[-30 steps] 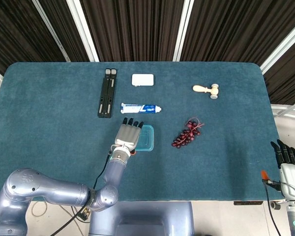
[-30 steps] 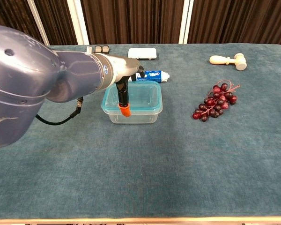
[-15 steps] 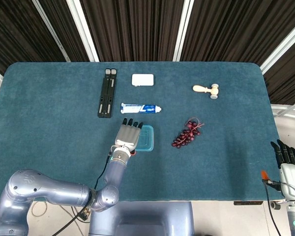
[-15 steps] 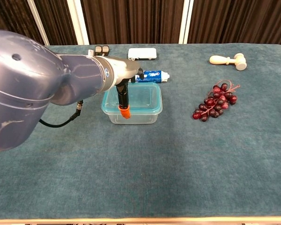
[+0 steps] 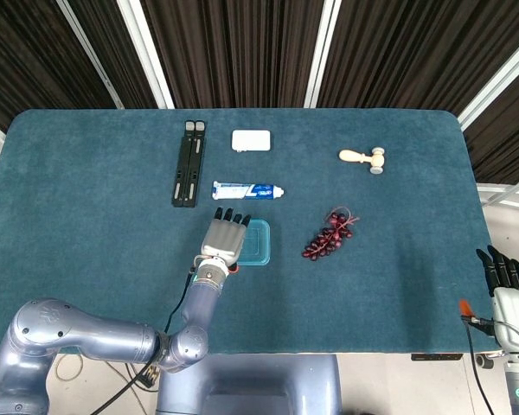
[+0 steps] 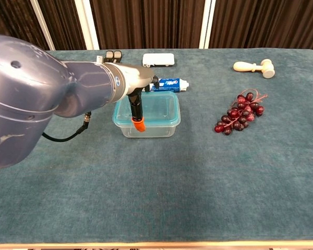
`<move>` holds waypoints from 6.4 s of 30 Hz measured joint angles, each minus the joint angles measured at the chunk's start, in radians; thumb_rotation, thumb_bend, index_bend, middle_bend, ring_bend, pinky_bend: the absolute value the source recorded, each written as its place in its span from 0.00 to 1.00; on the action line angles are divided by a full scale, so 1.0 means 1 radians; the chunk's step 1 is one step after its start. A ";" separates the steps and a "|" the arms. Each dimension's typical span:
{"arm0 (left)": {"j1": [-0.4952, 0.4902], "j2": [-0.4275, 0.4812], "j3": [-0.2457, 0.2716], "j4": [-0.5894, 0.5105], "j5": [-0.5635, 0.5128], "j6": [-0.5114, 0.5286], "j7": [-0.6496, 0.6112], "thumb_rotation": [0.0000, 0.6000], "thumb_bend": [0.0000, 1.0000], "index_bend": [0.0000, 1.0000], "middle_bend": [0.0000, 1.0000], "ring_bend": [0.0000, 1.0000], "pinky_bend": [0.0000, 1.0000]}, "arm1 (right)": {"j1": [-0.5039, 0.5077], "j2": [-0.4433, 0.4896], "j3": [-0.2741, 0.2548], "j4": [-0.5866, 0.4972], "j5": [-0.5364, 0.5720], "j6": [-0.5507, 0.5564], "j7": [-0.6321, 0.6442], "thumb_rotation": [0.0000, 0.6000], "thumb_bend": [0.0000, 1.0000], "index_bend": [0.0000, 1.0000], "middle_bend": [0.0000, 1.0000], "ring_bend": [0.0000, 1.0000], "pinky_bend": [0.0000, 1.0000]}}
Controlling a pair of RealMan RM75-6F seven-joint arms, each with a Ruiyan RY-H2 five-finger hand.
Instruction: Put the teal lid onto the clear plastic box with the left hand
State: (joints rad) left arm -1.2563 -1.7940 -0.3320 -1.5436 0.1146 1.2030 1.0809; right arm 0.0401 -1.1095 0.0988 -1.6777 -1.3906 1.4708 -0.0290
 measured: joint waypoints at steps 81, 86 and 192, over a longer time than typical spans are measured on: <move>0.099 0.146 0.136 -0.240 0.461 0.026 -0.149 1.00 0.35 0.40 0.23 0.04 0.00 | -0.003 0.001 0.003 -0.010 0.011 0.003 -0.015 1.00 0.36 0.05 0.00 0.00 0.00; 0.153 0.177 0.159 -0.202 0.579 -0.012 -0.285 1.00 0.39 0.49 0.25 0.04 0.00 | -0.003 0.000 0.002 -0.008 0.013 0.001 -0.016 1.00 0.36 0.05 0.00 0.00 0.00; 0.158 0.124 0.042 0.097 0.584 -0.267 -0.382 1.00 0.51 0.65 0.55 0.18 0.14 | -0.006 0.002 0.011 -0.027 0.055 -0.011 -0.026 1.00 0.36 0.05 0.00 0.00 0.00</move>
State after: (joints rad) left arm -1.0986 -1.6698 -0.2900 -1.4467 0.6983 0.9364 0.6984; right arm 0.0344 -1.1079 0.1098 -1.7045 -1.3360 1.4596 -0.0551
